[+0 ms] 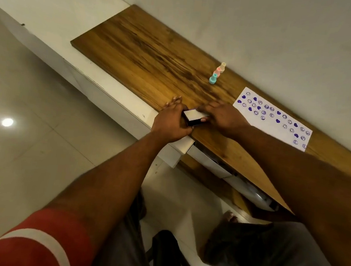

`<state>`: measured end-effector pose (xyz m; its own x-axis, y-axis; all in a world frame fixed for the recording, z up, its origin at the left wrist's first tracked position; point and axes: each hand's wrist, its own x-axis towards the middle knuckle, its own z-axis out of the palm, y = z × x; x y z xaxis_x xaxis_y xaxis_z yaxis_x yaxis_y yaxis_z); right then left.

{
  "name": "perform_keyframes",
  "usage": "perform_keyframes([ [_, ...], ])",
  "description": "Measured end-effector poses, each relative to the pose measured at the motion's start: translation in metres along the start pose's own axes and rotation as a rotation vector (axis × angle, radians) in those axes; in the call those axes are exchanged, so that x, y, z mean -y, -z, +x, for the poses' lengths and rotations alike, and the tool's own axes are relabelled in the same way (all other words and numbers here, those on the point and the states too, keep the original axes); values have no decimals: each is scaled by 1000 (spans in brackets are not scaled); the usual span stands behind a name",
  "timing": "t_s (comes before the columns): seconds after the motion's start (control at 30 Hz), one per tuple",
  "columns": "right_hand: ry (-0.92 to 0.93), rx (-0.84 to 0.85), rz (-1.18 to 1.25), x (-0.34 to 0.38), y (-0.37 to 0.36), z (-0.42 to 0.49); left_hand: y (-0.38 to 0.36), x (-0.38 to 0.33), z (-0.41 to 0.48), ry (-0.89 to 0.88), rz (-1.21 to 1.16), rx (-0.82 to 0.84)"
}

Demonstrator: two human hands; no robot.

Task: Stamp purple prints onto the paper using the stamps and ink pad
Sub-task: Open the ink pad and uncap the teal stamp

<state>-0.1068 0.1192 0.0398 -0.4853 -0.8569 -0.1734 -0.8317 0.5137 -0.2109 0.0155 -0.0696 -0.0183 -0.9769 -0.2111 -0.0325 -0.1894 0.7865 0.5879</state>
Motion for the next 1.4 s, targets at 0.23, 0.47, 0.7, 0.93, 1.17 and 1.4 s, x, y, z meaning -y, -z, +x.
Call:
perform_keyframes([
  [0.23,-10,90,158,-13,17,31,7,3,8,50,-18,5],
  [0.47,-54,143,172,-20,24,64,12,2,13,100,-36,45],
  [0.7,-90,62,245,-25,15,78,9,2,16,87,-45,51],
  [0.93,-82,6,178,-29,7,80,9,4,18,113,8,49],
  [1.17,-94,-13,154,-24,6,78,11,3,19,122,28,62],
  [1.4,-100,-21,195,-22,10,77,11,2,19,135,37,73],
])
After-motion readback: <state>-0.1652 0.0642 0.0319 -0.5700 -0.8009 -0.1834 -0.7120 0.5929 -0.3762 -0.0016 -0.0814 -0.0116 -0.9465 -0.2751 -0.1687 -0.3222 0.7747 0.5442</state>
